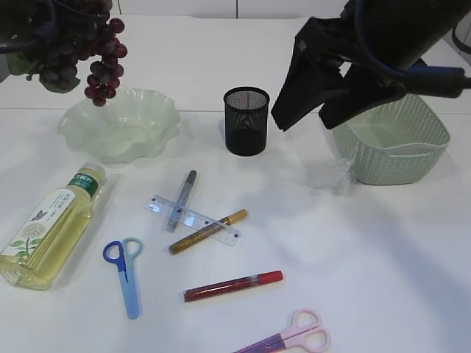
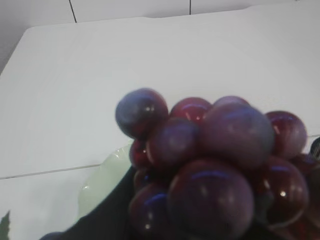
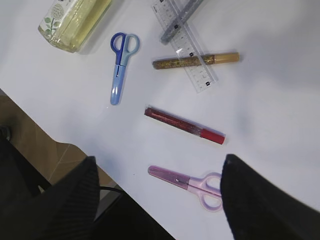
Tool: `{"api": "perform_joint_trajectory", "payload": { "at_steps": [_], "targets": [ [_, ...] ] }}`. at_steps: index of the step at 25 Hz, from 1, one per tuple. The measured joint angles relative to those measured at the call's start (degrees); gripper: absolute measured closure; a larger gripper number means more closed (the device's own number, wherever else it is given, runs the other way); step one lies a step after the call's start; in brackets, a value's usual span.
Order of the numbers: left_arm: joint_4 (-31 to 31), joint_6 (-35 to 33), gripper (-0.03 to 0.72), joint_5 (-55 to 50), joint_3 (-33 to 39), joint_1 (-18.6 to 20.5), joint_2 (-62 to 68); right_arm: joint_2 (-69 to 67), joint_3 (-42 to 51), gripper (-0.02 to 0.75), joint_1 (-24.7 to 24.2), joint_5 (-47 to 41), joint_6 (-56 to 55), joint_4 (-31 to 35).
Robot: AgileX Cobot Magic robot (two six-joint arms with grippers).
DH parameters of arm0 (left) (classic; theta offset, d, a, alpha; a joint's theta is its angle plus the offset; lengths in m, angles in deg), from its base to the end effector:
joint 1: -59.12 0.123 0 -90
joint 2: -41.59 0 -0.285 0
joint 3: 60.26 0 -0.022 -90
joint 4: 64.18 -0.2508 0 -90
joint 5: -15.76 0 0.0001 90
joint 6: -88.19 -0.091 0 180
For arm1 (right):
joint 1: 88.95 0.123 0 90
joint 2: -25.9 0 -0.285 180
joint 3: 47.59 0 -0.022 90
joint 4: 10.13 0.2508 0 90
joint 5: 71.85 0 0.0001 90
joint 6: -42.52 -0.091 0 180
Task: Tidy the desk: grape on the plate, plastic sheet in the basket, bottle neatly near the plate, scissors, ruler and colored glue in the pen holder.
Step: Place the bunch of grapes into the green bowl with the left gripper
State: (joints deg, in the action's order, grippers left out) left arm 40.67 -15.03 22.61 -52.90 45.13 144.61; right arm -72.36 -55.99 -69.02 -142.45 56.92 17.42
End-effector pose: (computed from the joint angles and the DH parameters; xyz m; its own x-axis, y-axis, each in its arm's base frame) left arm 0.3816 -0.0844 0.2999 -0.3697 0.0612 -0.9271 0.1254 0.9920 0.0154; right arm 0.2892 0.1471 0.3516 -0.8335 -0.3785 -0.4025 -0.5271 0.7630 0.3742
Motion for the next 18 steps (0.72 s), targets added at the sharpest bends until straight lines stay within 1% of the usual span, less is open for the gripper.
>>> {"api": "perform_joint_trajectory", "payload": {
  "at_steps": [11,18],
  "targets": [
    [0.0,0.0,0.532,-0.1,-13.1,2.1,14.4,0.0,0.0,0.153,0.0,-0.1,0.0,-0.1],
    [0.0,0.0,0.532,-0.7,-18.1,4.4,22.8,0.0,0.0,0.159,0.0,-0.2,0.0,-0.4]
  ]
}}
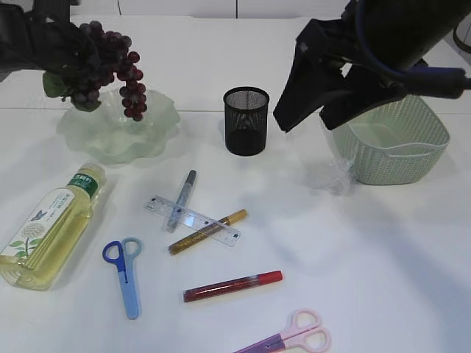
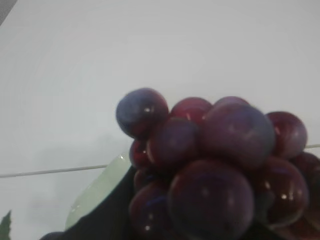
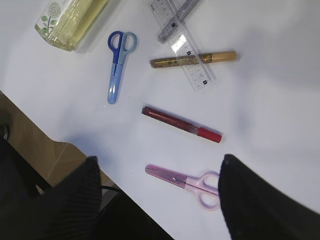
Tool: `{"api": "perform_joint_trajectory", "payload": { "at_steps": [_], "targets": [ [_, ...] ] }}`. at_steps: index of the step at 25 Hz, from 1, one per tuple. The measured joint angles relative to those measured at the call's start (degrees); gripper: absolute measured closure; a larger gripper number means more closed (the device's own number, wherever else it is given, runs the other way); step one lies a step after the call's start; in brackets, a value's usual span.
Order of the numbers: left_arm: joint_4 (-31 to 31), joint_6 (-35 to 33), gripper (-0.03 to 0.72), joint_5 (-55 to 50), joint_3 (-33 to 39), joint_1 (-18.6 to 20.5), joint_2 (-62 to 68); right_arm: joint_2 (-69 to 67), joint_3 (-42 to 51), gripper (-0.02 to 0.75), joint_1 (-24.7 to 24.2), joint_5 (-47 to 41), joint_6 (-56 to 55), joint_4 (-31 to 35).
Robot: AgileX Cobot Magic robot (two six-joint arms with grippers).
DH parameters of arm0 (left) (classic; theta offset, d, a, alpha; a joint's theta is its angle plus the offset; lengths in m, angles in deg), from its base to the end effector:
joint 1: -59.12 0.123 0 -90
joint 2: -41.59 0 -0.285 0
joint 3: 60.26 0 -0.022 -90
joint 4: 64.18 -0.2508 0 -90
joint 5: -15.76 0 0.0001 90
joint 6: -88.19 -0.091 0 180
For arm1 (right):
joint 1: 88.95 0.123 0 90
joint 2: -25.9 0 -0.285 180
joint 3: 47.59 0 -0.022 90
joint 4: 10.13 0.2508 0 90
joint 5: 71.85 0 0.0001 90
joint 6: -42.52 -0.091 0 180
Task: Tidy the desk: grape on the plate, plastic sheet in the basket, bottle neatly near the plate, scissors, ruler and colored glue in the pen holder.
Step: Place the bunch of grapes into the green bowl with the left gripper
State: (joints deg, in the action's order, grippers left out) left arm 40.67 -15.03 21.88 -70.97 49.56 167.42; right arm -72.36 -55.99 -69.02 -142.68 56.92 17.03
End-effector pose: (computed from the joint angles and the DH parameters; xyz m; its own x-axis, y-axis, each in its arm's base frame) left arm 0.4790 -0.0713 0.2269 -0.4450 0.0448 -0.8944 0.0611 0.9979 0.0196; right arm 0.2890 0.1465 0.3512 -0.8332 -0.3830 -0.3987 -0.5281 0.7648 0.3689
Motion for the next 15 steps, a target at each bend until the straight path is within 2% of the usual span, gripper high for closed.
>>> {"api": "perform_joint_trajectory", "payload": {
  "at_steps": [7,15],
  "targets": [
    [0.0,0.0,0.532,-1.2,-1.9,1.0,5.9,0.0,0.0,0.283,0.0,0.0,-0.1,-0.2],
    [0.0,0.0,0.515,-4.0,-2.3,1.1,7.8,0.0,0.0,0.311,0.0,0.0,-0.1,-0.2]
  ]
}}
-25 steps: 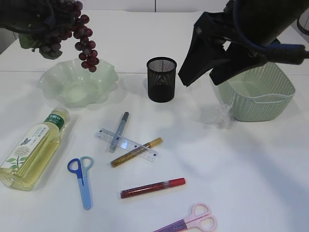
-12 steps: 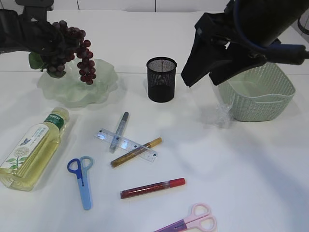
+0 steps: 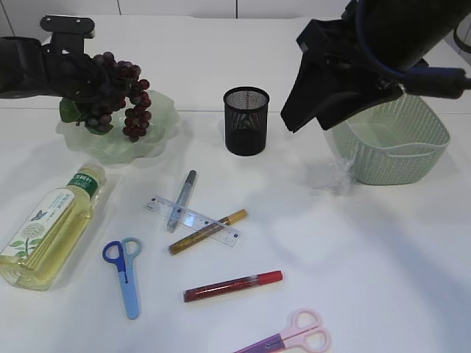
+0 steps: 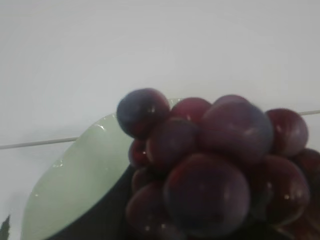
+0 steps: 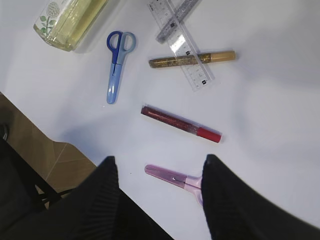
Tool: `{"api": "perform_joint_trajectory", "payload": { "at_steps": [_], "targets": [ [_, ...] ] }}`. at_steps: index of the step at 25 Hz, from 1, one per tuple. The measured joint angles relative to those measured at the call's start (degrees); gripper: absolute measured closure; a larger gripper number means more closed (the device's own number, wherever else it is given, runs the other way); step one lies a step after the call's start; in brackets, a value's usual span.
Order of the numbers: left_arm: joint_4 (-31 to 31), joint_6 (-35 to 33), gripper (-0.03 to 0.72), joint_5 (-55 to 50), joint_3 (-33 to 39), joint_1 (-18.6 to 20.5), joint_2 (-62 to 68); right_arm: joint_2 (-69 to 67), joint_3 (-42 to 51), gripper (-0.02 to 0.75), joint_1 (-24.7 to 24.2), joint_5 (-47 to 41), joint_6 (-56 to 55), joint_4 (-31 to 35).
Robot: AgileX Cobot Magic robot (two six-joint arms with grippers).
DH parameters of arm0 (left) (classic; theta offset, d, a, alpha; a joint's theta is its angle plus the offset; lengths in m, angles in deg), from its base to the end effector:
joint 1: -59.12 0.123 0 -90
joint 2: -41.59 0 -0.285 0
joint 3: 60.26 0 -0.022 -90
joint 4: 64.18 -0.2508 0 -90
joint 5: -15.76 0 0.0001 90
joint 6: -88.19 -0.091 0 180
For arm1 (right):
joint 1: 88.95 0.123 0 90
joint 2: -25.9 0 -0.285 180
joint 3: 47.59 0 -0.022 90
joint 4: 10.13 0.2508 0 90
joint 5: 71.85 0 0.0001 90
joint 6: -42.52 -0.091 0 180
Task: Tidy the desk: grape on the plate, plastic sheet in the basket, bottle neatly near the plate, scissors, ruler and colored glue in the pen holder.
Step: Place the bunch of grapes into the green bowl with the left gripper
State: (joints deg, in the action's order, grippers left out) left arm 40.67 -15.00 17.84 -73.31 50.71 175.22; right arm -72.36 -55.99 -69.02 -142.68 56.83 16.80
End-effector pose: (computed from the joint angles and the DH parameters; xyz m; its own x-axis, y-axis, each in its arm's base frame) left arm 0.4967 -0.0703 0.1737 -0.5144 0.0466 -0.8563 0.1015 0.9948 -0.0068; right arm 0.2891 0.1463 0.3511 -0.8335 -0.3833 -0.3979 -0.5273 0.7668 0.3659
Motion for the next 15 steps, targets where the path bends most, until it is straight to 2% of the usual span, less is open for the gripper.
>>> {"api": "perform_joint_trajectory", "payload": {
  "at_steps": [6,15],
  "targets": [
    [0.0,0.1,0.38,-0.8,0.0,0.0,0.0,0.0,0.0,0.311,0.0,0.0,0.0,0.0],
    [0.0,1.5,0.301,-0.2,-0.2,0.0,0.0,0.0,0.0,0.311,0.0,0.0,0.0,0.0]
  ]
}}
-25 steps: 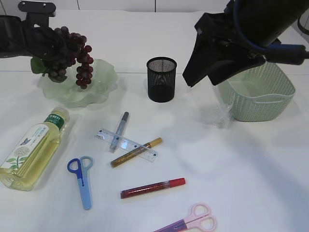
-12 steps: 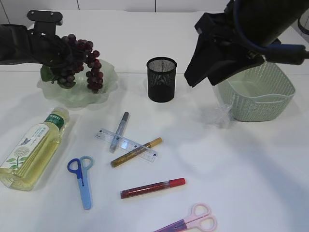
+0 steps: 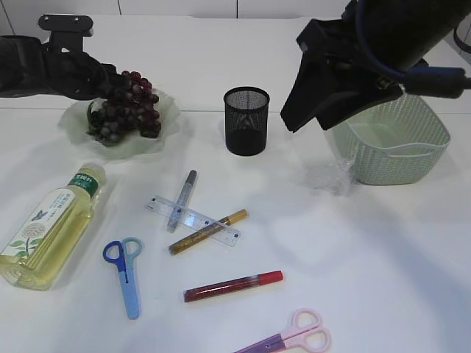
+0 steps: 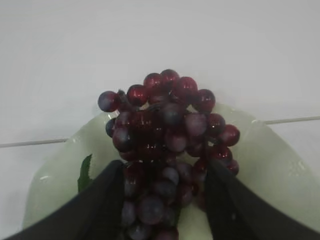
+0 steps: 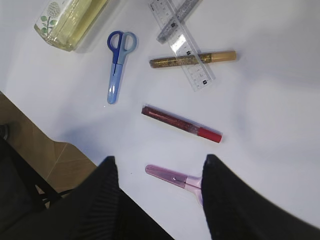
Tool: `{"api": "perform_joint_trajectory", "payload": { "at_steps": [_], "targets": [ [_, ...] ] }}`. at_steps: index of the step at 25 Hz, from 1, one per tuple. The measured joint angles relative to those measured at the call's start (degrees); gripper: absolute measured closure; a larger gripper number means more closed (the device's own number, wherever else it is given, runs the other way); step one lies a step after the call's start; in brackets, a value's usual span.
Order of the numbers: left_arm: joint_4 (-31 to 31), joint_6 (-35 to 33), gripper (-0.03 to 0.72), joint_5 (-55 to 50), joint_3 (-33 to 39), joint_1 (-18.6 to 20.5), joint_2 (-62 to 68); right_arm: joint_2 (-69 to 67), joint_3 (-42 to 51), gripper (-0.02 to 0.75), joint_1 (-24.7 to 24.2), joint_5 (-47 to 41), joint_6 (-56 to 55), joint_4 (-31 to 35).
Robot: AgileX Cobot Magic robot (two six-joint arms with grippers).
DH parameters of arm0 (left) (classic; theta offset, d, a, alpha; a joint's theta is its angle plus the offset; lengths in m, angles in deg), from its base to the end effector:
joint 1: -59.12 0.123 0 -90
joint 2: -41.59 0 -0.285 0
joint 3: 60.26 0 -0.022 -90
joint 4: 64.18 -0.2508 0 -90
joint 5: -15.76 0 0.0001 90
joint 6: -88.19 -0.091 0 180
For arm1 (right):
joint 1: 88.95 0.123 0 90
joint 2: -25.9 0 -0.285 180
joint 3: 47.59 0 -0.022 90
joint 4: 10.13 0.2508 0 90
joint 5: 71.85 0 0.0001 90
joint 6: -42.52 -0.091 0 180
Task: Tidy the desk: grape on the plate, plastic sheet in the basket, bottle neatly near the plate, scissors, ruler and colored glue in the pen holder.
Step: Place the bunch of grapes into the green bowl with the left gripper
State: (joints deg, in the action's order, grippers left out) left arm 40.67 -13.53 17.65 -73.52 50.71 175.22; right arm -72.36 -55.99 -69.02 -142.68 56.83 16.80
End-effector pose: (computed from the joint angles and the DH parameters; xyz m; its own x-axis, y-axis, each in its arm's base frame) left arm 0.4973 -0.0707 0.1748 -0.5131 0.0206 -0.8581 0.0912 0.9954 -0.0307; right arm 0.2891 0.1463 0.3511 -0.8335 -0.3833 -0.3979 -0.5273 0.7668 0.3659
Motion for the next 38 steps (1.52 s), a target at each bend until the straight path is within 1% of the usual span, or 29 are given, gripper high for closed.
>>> {"api": "perform_joint_trajectory", "payload": {
  "at_steps": [9,11,16,18,20,22,24,27,30,33,36,38],
  "targets": [
    [0.0,0.7,0.298,0.7,-0.1,0.0,-0.4,0.0,0.0,0.312,0.0,0.0,0.0,0.0],
    [0.0,0.8,0.3,0.5,-0.1,-0.5,-1.1,0.0,0.0,0.312,0.0,0.0,0.0,0.0],
    [0.0,1.0,0.333,0.1,-0.1,-2.2,-4.7,0.0,0.0,0.312,0.0,0.0,0.0,0.0],
    [0.0,2.6,0.338,-0.3,-0.1,-3.1,-5.9,0.0,0.0,0.312,0.0,0.0,0.0,0.0],
    [0.0,6.3,0.343,-1.1,-0.1,-4.1,-7.2,0.0,0.0,0.312,0.0,0.0,0.0,0.0],
    [0.0,11.6,0.346,-3.1,-0.1,-5.0,-8.3,0.0,0.0,0.312,0.0,0.0,0.0,0.0],
    [0.0,18.8,0.347,-7.3,-0.1,-5.3,-9.1,0.0,0.0,0.313,0.0,0.0,0.0,0.0],
    [-0.5,29.3,0.347,-16.3,-0.1,-5.4,-9.3,0.0,0.0,0.313,0.0,0.0,-0.7,0.0],
    [-5.3,36.7,0.353,-28.5,-0.1,-4.3,-9.3,0.0,0.0,0.313,0.0,0.0,-0.9,0.0],
    [-13.2,40.8,0.356,-40.2,-0.1,-2.6,-9.3,0.0,0.0,0.312,0.0,0.0,-0.9,0.0],
    [-22.2,43.9,0.357,-48.8,-0.1,-1.3,-9.5,0.0,0.0,0.312,0.0,0.0,-0.9,0.0],
    [-29.3,47.5,0.356,-52.3,-0.1,-0.8,-10.1,0.0,0.0,0.312,0.0,0.0,-1.1,-0.6]
  ]
}}
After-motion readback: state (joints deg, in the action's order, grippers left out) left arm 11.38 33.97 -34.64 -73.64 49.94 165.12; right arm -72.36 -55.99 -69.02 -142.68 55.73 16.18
